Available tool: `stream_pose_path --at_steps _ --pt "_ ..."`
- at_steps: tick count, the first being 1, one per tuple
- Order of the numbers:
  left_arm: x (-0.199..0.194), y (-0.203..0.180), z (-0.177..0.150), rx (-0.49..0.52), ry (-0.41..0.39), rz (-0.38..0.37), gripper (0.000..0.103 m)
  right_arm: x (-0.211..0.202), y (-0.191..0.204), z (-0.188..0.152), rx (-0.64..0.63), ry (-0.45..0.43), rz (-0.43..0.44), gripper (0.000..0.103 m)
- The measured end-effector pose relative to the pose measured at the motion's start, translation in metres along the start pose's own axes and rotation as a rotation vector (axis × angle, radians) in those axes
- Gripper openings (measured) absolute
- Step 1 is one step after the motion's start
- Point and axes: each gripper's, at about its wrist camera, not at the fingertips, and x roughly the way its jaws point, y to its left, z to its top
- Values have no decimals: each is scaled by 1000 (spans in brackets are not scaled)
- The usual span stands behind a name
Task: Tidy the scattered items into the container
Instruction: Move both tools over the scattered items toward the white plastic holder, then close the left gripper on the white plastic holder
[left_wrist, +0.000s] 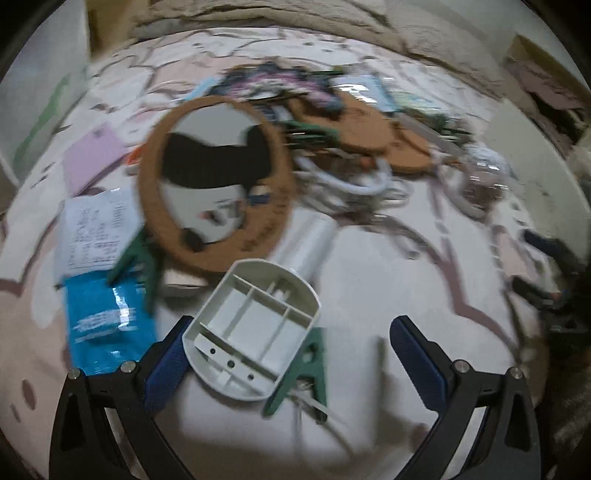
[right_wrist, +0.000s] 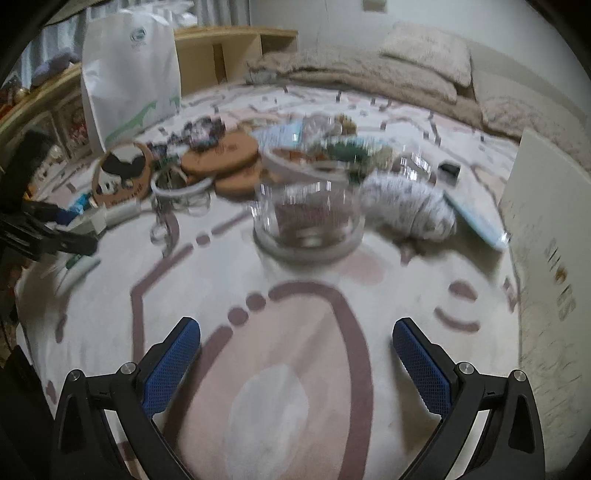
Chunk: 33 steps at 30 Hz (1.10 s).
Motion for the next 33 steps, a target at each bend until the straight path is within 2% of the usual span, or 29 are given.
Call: stream_pose_path --at_steps 4,8,10,15,21,22,24,27,32,33 --pt "-1 -9 4 -16 2 -130 103 1 2 -2 -4 7 -8 103" --pt "5 -21 12 -10 17 -161 103 3 1 -3 3 11 0 103" --pt "9 -28 15 3 27 -146 103 4 0 -4 12 19 8 103" --pt "23 -44 21 75 65 -36 101 7 -2 -4 18 36 14 103" --pt "36 -52 34 125 139 50 100 8 -1 -3 16 41 10 103" --pt "38 -54 35 143 148 68 98 7 -1 -3 13 44 5 103" --pt "39 -61 38 181 156 94 86 4 3 -5 3 49 -17 103" --pt "36 -74 40 233 148 44 66 2 7 -8 -11 46 -40 103" --pt "34 -96 24 345 115 -41 63 3 5 -8 -10 62 -38 103" --pt "33 -97 22 361 110 -53 60 4 6 -8 -16 63 -45 103"
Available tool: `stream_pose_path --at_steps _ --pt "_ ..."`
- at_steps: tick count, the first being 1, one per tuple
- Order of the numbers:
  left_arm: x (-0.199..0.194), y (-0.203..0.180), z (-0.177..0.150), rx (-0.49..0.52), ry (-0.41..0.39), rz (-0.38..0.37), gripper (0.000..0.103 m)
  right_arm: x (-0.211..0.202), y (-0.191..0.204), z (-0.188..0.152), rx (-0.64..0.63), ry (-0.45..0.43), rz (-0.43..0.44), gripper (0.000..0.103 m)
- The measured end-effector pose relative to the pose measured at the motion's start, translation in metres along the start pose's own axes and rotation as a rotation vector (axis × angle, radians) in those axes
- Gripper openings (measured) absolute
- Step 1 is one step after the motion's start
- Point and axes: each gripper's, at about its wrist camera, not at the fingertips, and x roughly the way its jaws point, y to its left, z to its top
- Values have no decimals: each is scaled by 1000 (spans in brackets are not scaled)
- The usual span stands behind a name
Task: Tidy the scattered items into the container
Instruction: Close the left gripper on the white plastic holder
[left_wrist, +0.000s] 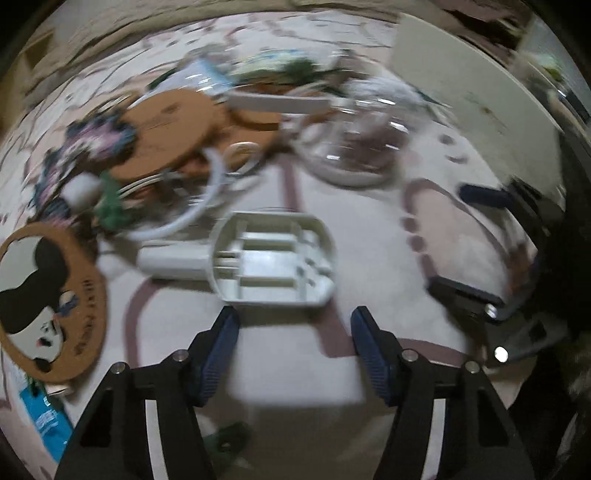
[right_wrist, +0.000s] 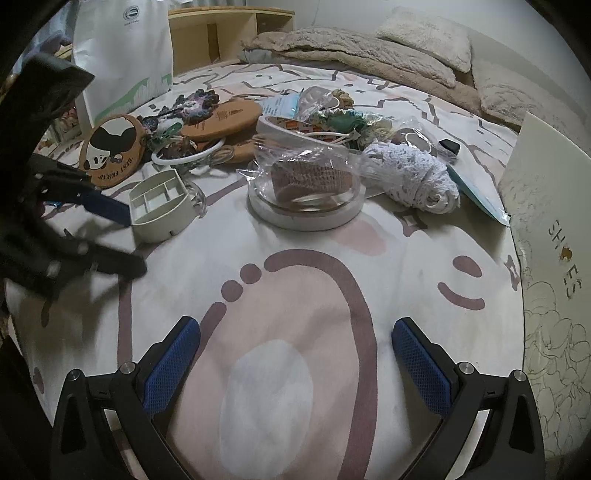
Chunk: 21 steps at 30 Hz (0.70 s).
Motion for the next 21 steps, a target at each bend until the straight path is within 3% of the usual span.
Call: stream_pose_path --at_steps 1,4,9,11,13,14,18,21 --pt "-1 -1 -1 9 -5 -14 52 1 1 -1 -5 1 -7 103" --pt "-5 2 -5 1 -16 -69 44 2 0 -1 -5 6 -2 103" --pt "-12 20 -11 -85 -49 -153 43 2 -2 -2 2 -5 8 103" --pt "-18 31 -12 -154 -61 -166 48 2 -1 -2 3 -8 8 103" --pt "-27 41 -18 -209 -89 -157 72 2 0 -2 1 -9 4 103" --pt "-33 48 -18 -234 -113 -142 75 2 0 -2 0 -11 2 103" --pt "-50 61 -12 -281 -203 -95 76 2 -1 -3 2 -15 5 103" --pt "-47 46 3 -240 -265 -95 76 3 0 -3 0 -16 2 103"
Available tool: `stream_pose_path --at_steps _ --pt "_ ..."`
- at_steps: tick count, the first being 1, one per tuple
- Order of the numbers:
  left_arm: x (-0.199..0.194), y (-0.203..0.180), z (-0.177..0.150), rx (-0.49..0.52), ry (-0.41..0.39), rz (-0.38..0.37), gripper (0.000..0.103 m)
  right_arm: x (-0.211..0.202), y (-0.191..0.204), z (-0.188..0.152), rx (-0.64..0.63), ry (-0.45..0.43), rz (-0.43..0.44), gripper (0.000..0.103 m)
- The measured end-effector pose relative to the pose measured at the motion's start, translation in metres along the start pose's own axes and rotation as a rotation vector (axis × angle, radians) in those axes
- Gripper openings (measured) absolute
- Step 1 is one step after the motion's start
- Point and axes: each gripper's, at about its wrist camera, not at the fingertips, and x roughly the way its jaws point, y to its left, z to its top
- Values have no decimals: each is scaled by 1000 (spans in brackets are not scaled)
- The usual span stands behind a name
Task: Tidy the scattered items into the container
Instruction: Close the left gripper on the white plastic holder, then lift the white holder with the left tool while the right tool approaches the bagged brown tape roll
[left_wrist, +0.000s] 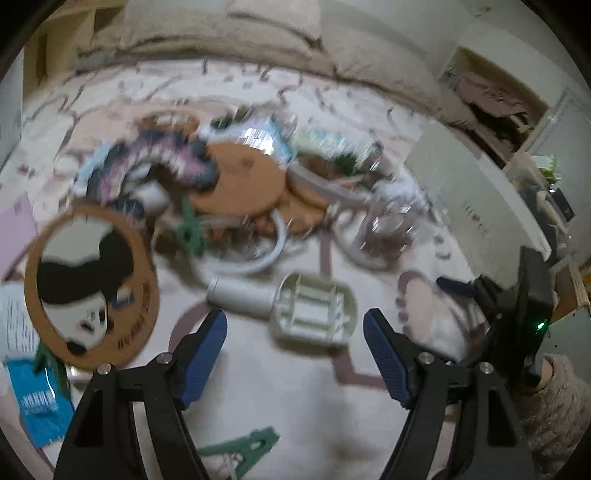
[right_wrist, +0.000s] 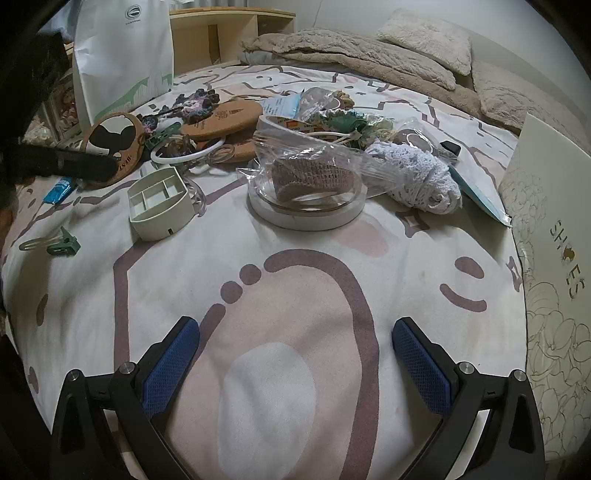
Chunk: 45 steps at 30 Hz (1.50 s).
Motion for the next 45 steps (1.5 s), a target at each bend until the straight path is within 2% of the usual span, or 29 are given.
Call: stream_pose_path --at_steps 2,4,7,9,13,15,16,18,22,25,29,34,39,45 --pt "12 -14 6 50 -2 2 76 0 0 0 -1 0 -2 103" --pt "27 -22 11 91 30 29 77 0 0 0 0 0 1 103" --pt "47 -20 11 110 77 61 81 0 -1 0 3 -3 5 103" --pt "50 -21 9 122 67 56 85 0 -1 0 1 -5 3 103" --pt "48 -26 3 125 95 -50 90 -1 0 -1 4 -14 4 103" --pt "47 -30 -3 148 95 -49 91 -2 0 -1 6 -19 4 103" --pt "49 -31 -7 154 107 -53 91 -3 -1 -1 9 -23 7 103" --pt "57 -29 -17 117 166 -118 91 -5 -2 -3 19 -34 16 103" --pt "53 -39 -28 190 143 -111 91 -7 -4 -3 30 -42 25 103" --pt "46 -36 -26 155 118 -149 91 -9 -2 -1 24 -45 14 103" --pt "31 -25 -18 109 39 -121 91 -22 -6 10 27 -95 11 103" --pt "20 -13 -6 64 -37 -89 93 -36 -18 45 16 -187 -24 103" --pt "26 -23 5 125 -36 -67 93 -29 -26 78 14 -214 -21 103" --pt "58 -38 8 222 54 -21 93 -11 -16 91 -63 -202 -32 103"
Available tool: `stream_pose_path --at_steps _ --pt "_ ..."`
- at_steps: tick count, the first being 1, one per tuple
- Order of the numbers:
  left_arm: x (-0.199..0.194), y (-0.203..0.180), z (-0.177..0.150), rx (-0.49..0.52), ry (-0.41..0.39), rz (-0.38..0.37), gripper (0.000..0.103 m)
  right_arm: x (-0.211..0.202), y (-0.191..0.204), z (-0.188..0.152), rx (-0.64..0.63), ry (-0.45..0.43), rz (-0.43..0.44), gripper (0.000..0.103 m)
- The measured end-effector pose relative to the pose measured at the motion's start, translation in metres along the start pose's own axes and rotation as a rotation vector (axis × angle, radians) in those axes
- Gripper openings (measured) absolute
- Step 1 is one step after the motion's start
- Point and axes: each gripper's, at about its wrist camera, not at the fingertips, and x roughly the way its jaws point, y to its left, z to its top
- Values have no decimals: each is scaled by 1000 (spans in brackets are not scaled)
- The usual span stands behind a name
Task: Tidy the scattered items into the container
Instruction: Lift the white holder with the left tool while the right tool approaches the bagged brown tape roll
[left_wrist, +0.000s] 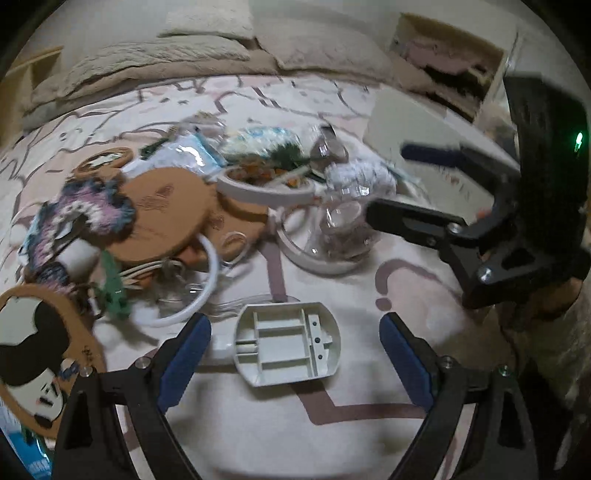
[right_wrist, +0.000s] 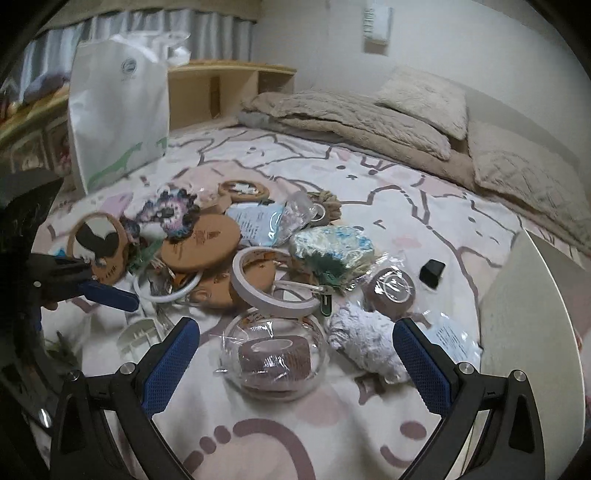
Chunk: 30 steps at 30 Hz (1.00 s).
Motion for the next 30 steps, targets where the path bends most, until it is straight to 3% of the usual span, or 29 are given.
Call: stream_pose_path --at_steps 8,13,24,30 --pt "25 -19 -4 44 53 -12 93 29 4 -18 -22 98 2 103" --pt "17 -31 -17 68 40 -81 94 28 -7 -23 40 74 24 79" --pt "7 -32 -18 -30 37 -277 94 -28 -9 -27 51 -61 -2 75" --pt "5 -55 -24 46 66 -336 94 -59 -21 -62 119 -18 -10 75"
